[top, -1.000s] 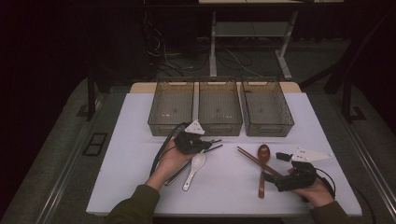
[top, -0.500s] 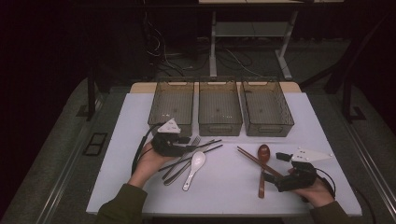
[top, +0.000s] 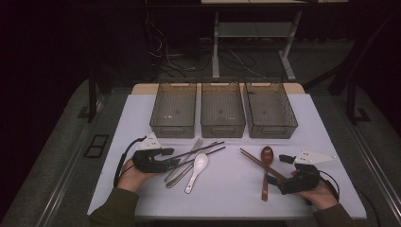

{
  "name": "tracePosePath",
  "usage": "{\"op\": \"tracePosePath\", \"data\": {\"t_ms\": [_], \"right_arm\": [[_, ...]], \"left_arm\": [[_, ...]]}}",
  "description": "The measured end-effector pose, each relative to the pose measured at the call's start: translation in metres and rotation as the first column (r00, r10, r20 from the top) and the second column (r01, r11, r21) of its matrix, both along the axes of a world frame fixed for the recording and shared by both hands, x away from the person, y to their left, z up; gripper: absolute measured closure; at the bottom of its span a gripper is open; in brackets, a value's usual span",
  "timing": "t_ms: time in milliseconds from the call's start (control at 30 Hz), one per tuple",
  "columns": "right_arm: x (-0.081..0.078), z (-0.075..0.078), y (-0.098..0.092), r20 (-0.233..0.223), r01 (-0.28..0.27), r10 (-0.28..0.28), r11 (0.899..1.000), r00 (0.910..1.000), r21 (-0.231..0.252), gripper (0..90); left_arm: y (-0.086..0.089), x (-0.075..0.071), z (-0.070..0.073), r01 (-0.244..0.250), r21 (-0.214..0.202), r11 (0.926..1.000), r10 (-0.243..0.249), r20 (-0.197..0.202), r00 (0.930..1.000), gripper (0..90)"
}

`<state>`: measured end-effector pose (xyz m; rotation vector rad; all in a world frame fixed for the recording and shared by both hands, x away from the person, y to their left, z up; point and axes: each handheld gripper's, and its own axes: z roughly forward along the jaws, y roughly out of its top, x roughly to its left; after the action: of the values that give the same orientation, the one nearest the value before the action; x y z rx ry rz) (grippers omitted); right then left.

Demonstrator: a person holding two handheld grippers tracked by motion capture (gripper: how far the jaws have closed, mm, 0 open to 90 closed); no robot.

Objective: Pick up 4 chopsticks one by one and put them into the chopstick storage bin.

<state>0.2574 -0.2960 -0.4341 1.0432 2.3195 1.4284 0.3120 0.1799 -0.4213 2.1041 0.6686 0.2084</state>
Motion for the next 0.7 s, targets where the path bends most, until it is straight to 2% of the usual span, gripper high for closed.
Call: {"op": "tracePosePath", "data": {"t_ms": [67, 233, 433, 700], "right_arm": [[0.0, 0.0, 0.0, -0.001, -0.003, 0.003, 1.0, 1.0, -0.003, 0.3], [0.0, 0.0, 0.0, -0.001, -0.003, 0.003, 1.0, 1.0, -0.002, 0.3], [0.0, 0.0, 0.001, 0.0, -0.005, 0.005, 1.0, 1.0, -0.004, 0.3], [0.001, 0.0, 0.0, -0.001, -0.004, 0.004, 1.0, 1.0, -0.002, 0.3]], "left_arm": [[-0.003, 0.0, 0.0, 0.009, 0.001, 1.0, -0.009, 0.011, 0.9999, 55.0], [-0.012, 0.003, -0.005, 0.035, 0.029, 0.999, -0.036, 0.008, 0.9993, 63.3], [-0.029, 0.012, -0.01, 0.075, 0.04, 0.9964, -0.075, 0.007, 0.9971, 70.8], [-0.047, 0.019, -0.018, 0.11, 0.095, 0.9893, -0.11, -0.006, 0.9939, 77.1]]}}
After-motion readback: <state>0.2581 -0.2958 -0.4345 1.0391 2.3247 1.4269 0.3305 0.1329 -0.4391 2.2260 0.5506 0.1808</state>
